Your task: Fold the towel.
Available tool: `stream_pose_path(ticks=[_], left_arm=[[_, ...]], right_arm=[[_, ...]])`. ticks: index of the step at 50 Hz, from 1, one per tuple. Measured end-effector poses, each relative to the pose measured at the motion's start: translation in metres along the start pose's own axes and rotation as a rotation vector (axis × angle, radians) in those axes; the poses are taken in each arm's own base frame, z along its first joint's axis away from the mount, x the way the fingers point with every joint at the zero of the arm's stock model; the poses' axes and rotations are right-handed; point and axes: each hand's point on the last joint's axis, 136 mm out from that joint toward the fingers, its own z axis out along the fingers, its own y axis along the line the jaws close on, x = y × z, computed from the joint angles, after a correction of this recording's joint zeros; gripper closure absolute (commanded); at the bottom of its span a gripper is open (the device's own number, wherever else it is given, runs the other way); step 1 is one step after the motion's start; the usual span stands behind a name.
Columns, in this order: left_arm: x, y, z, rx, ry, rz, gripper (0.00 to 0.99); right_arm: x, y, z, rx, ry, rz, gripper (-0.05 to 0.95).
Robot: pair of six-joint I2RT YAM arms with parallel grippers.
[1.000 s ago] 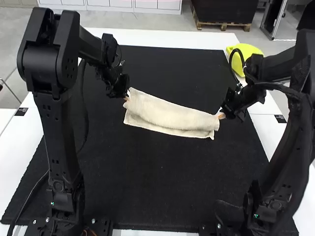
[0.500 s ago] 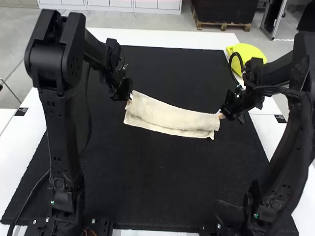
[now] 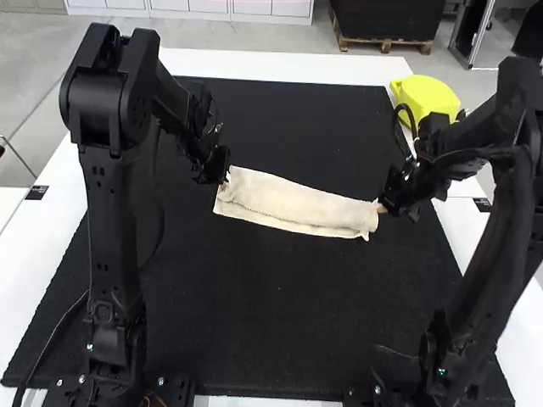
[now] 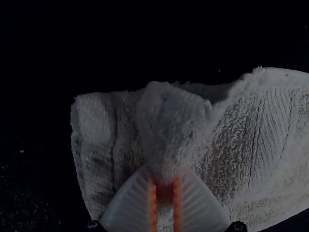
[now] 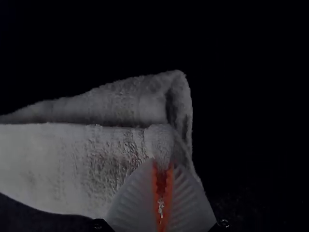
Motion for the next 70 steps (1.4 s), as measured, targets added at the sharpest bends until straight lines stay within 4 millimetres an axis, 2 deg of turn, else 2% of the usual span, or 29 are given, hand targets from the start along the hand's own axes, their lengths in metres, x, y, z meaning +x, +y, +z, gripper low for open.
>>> stream_pose_path(ticks=[5, 17, 30, 33, 36, 37, 38, 41, 44, 50, 59, 62, 70], left_arm=[[0.0, 0.005, 0.003, -0.004, -0.005, -0.006, 0.875], [0.009, 0.021, 0.019, -0.013, 0.017, -0.033, 0.875], [0.009, 0.022, 0.018, -0.011, 0.015, -0.037, 0.851], [0.009, 0.022, 0.018, -0.011, 0.015, -0.038, 0.598], [0.009, 0.018, 0.018, 0.013, 0.015, -0.038, 0.187], [0.009, 0.016, 0.018, 0.023, 0.016, -0.038, 0.054], [0.009, 0.013, 0.018, 0.036, 0.017, -0.038, 0.013], [0.009, 0.005, 0.017, 0.07, 0.018, -0.035, 0.015], [0.007, -0.001, 0.014, 0.092, 0.016, -0.035, 0.015], [0.008, -0.002, 0.014, 0.096, 0.02, -0.037, 0.016], [0.005, -0.002, 0.012, 0.091, 0.022, -0.051, 0.025], [0.003, -0.001, 0.009, 0.077, 0.02, -0.054, 0.025], [-0.002, 0.019, 0.001, -0.005, 0.02, -0.084, 0.025]], right_arm=[[0.008, -0.005, 0.008, 0.012, 0.017, 0.002, 0.92], [0.016, -0.002, 0.021, 0.018, 0.022, -0.03, 0.92], [0.022, -0.007, 0.03, 0.03, 0.036, -0.03, 0.92], [0.022, -0.007, 0.03, 0.031, 0.035, -0.03, 0.92], [0.022, -0.007, 0.03, 0.031, 0.035, -0.03, 0.91], [0.022, -0.007, 0.03, 0.031, 0.035, -0.03, 0.86], [0.021, -0.007, 0.03, 0.031, 0.034, -0.031, 0.81], [0.021, -0.007, 0.03, 0.031, 0.034, -0.029, 0.66], [0.021, -0.008, 0.03, 0.035, 0.033, -0.028, 0.57], [0.021, -0.008, 0.03, 0.037, 0.034, -0.024, 0.38], [0.015, -0.002, 0.029, 0.032, 0.032, -0.026, 0.26], [0.011, -0.001, 0.028, 0.032, 0.024, -0.023, 0.25], [0.002, 0.002, 0.026, 0.031, 0.009, -0.019, 0.16]])
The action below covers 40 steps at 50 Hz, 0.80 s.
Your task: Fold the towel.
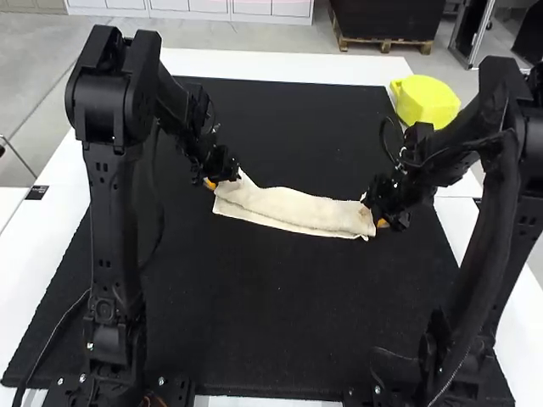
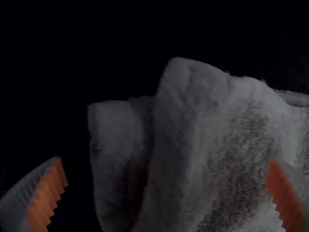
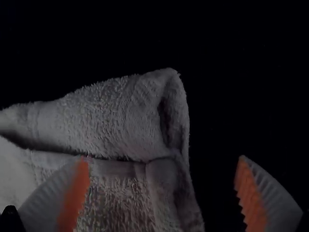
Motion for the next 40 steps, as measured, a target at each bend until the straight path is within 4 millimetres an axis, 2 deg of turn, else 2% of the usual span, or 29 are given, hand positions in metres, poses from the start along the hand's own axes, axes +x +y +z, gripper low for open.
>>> stream_pose_path(ticks=[5, 16, 23, 30, 40], left_arm=[[-0.001, 0.011, -0.01, -0.033, -0.004, -0.027, 0.025], [-0.027, 0.015, -0.053, -0.065, -0.106, -0.034, 0.025], [-0.029, 0.015, -0.069, -0.073, -0.117, -0.045, 0.025], [-0.028, 0.01, -0.084, -0.076, -0.12, -0.048, 0.025], [-0.039, -0.006, -0.124, -0.072, -0.19, -0.039, 0.025]], right_arm=[[0.001, -0.001, 0.0, 0.002, 0.006, 0.006, 0.1], [0.002, -0.001, 0.0, 0.002, 0.011, 0.012, 0.1], [0.003, 0.001, 0.0, -0.005, 0.013, 0.015, 0.1], [0.003, 0.002, 0.0, -0.015, 0.017, 0.026, 0.1], [0.006, 0.004, 0.0, -0.029, 0.024, 0.043, 0.1]])
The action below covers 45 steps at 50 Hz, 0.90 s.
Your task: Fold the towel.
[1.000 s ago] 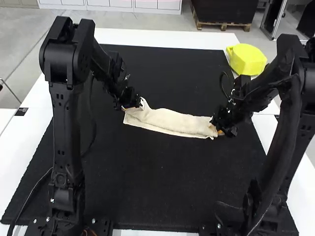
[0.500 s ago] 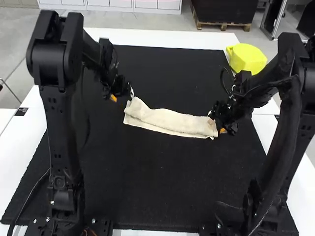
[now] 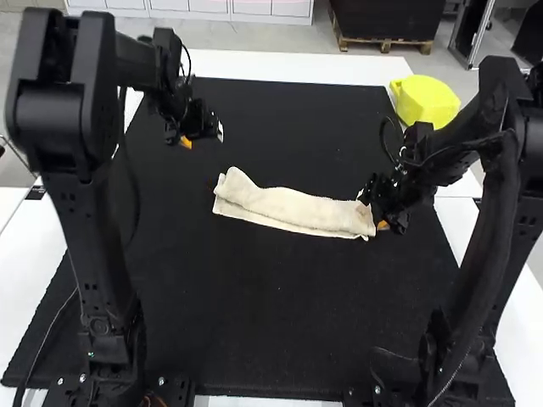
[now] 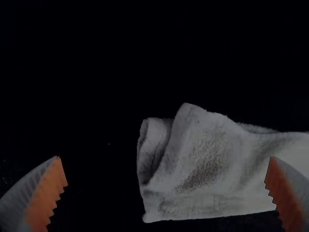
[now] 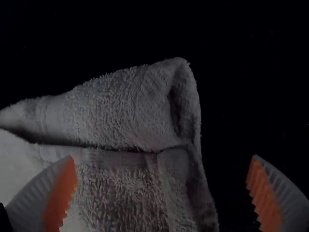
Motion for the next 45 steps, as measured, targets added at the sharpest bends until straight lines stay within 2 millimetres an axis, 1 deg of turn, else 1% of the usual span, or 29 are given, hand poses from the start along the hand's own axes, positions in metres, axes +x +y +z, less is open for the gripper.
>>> stream_pose_path(ticks=[10, 20, 26, 32, 36, 45], left_arm=[[-0.001, -0.008, -0.024, 0.001, -0.013, -0.004, 0.025], [-0.001, -0.014, -0.044, 0.003, -0.027, -0.002, 0.025], [-0.001, -0.017, -0.053, 0.003, -0.034, -0.004, 0.025], [-0.001, -0.019, -0.061, 0.004, -0.043, -0.008, 0.025], [0.005, -0.02, -0.065, 0.004, -0.039, -0.011, 0.025], [0.033, -0.019, -0.069, 0.0, -0.002, -0.025, 0.025]], right_arm=[[0.006, -0.001, 0.001, -0.007, 0.012, 0.021, 0.1], [0.005, 0.0, 0.002, -0.012, 0.004, 0.031, 0.1], [0.005, 0.002, 0.003, -0.019, -0.001, 0.032, 0.1], [0.007, 0.01, 0.005, -0.03, 0.001, 0.023, 0.1], [0.009, 0.016, 0.007, -0.04, 0.004, 0.014, 0.1], [0.011, 0.022, 0.009, -0.048, 0.005, 0.012, 0.1]])
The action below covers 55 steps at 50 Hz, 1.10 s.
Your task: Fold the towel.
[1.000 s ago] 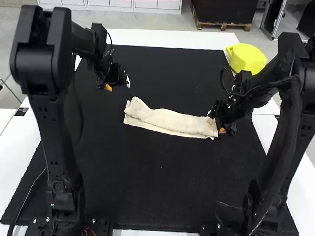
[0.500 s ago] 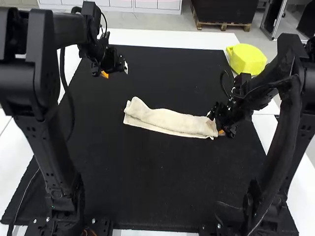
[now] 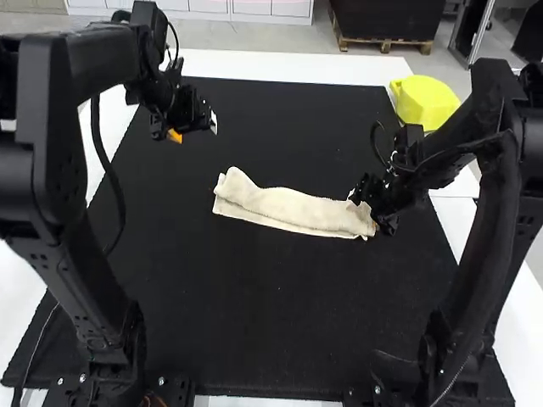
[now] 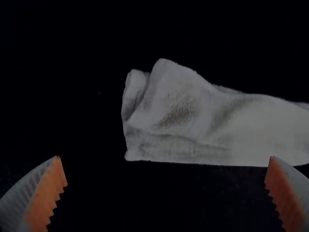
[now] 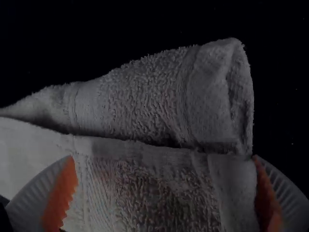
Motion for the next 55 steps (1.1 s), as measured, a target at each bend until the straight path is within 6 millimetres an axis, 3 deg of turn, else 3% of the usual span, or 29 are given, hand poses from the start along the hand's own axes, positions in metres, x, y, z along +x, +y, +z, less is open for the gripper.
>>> stream_pose_path(ticks=[18, 21, 27, 30, 47, 55], left_arm=[[0.045, 0.003, -0.007, -0.007, 0.063, -0.02, 0.025], [0.052, 0.003, -0.008, -0.008, 0.073, -0.024, 0.025], [0.062, 0.003, -0.011, -0.008, 0.081, -0.026, 0.025], [0.064, 0.003, -0.012, -0.008, 0.08, -0.026, 0.025], [0.064, 0.003, -0.015, -0.006, 0.073, -0.027, 0.025], [0.064, 0.003, -0.015, -0.006, 0.072, -0.026, 0.025]], right_arm=[[0.002, -0.002, 0.003, 0.0, 0.003, 0.007, 0.11], [0.003, -0.002, 0.004, 0.001, 0.002, 0.006, 0.26], [0.008, -0.007, 0.006, 0.015, 0.015, 0.014, 0.73], [0.015, -0.01, 0.009, 0.02, 0.031, 0.021, 0.91], [0.014, -0.014, 0.008, 0.021, 0.026, 0.041, 0.92], [0.004, -0.031, 0.001, 0.026, 0.004, 0.065, 0.92]])
